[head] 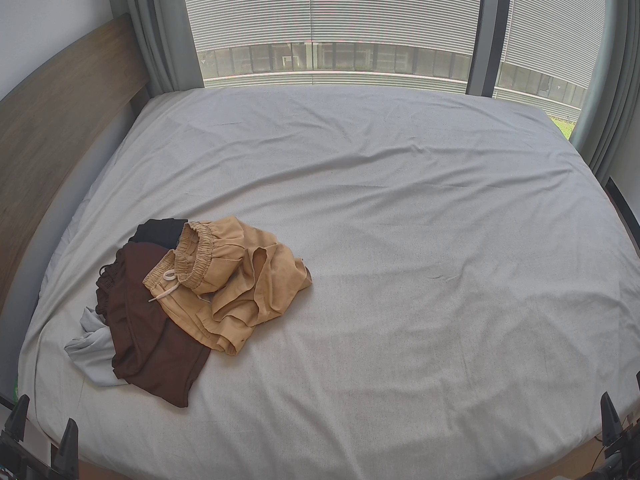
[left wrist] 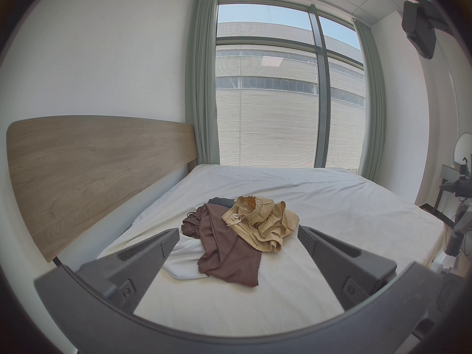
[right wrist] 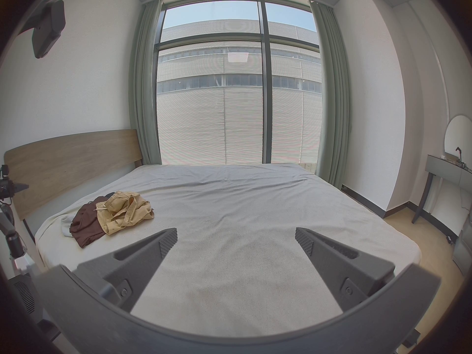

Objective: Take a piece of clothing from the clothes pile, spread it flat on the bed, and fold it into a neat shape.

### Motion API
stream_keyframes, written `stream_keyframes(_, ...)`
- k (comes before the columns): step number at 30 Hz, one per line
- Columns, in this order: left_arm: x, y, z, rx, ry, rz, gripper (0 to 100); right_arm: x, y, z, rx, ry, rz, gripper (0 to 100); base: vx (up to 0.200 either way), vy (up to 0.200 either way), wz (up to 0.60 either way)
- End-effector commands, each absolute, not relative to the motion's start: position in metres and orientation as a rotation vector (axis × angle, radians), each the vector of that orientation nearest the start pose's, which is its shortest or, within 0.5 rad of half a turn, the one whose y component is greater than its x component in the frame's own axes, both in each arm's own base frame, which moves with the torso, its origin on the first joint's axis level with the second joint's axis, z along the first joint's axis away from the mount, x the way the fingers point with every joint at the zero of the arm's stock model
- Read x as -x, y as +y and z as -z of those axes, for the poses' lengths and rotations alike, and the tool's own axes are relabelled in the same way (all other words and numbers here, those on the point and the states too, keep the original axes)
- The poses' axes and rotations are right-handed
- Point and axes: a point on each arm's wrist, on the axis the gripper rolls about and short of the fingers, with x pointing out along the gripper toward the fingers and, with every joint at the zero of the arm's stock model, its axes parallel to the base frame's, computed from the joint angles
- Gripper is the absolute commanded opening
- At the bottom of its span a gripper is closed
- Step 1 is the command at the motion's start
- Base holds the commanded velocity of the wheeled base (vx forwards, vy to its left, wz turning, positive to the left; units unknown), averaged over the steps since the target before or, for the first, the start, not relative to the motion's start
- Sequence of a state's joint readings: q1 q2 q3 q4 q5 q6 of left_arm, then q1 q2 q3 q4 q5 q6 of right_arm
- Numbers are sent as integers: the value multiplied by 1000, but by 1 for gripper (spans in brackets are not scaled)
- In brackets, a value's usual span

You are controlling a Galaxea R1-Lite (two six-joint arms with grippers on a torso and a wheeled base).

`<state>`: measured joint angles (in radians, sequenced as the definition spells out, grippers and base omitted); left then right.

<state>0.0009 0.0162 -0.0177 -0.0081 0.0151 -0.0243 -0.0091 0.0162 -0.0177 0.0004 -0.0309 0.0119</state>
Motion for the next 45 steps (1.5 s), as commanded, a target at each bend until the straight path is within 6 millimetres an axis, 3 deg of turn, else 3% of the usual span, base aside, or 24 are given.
stream_keyframes(1,22,0,-77,23,-5,-17,100,22,0,-76,-12,7,40,100,0,0,0)
stream_keyframes(5,28,0,-113,30,-191,-39,100,22,0,-76,-12,7,40,100,0,0,0)
stream_keyframes(15,7,1,-127,73,-23,82,100,22,-1,-76,-15,7,38,100,0,0,0)
stream_keyframes(18,-3,0,-155,177,-1,113,100,22,-1,-76,-15,6,38,100,0,0,0)
stream_keyframes(22,-13,-1,-173,234,18,111,100,22,-1,-76,-15,6,38,100,0,0,0)
stream_keyframes(26,-40,-5,-194,230,92,135,100,22,-1,-76,-14,6,38,100,0,0,0)
stream_keyframes(28,-42,-6,-196,230,97,137,100,22,-1,-76,-14,6,38,100,0,0,0)
stream_keyframes(29,-59,-8,-206,229,129,150,100,22,-1,-76,-14,6,37,100,0,0,0)
stream_keyframes(35,-99,-14,-228,229,154,180,100,22,-1,-76,-14,6,37,100,0,0,0)
stream_keyframes(45,-159,-31,-221,225,208,238,100,22,-1,-76,-14,6,37,100,0,0,0)
